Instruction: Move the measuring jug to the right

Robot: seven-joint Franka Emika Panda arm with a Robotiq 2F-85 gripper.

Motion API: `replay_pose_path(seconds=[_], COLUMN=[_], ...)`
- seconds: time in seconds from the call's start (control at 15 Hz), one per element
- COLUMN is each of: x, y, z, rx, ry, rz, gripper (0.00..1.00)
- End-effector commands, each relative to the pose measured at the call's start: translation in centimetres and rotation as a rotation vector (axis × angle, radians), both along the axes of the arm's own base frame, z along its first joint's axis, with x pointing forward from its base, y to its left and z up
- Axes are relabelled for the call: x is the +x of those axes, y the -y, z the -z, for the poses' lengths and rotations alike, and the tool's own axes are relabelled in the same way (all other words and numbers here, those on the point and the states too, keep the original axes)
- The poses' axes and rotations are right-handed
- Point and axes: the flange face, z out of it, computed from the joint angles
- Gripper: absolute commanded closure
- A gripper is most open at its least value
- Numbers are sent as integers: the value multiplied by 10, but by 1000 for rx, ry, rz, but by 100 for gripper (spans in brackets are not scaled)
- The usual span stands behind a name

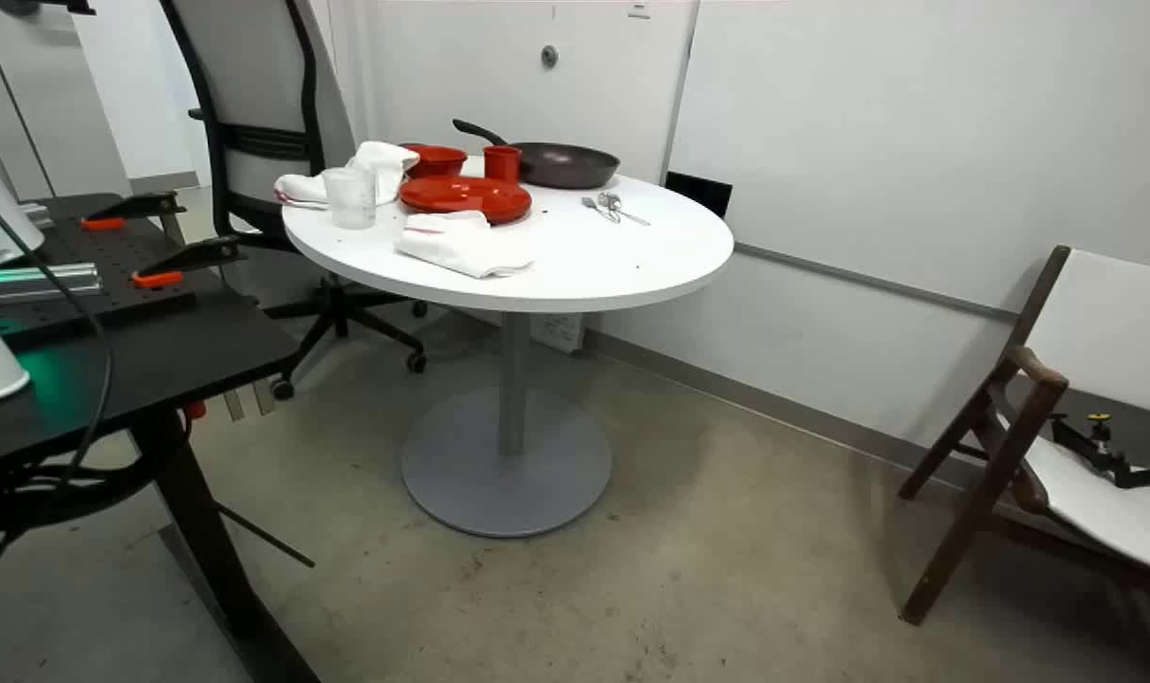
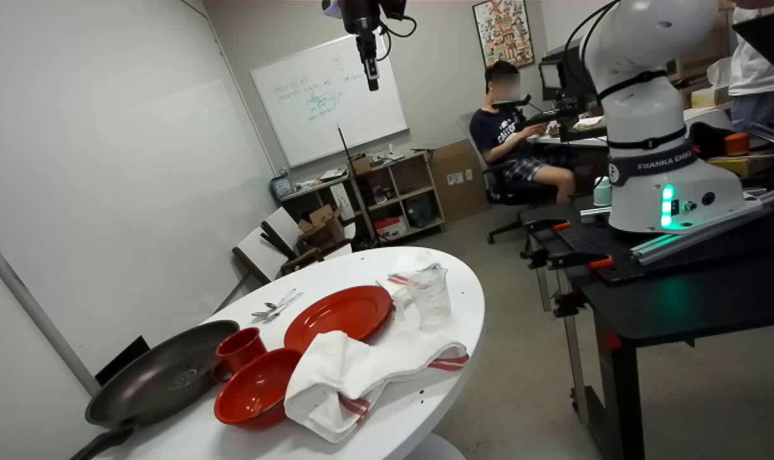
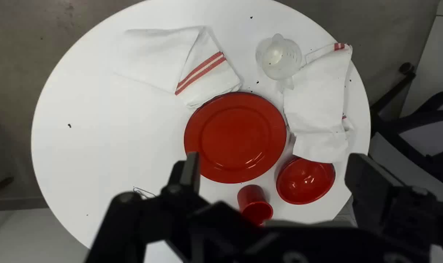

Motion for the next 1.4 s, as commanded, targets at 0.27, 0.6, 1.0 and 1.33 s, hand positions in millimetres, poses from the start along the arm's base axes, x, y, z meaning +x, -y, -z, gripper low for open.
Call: replay_pose_path(seconds=[0.27, 0.6, 1.0, 1.33], x=[0, 0, 17, 35], y=[0, 0, -35, -82], z=[-1, -1, 65, 138], rx=[0, 0, 3, -72], ry=[0, 0, -85, -211], rz=[0, 0, -93, -243], gripper=[0, 0, 0, 0])
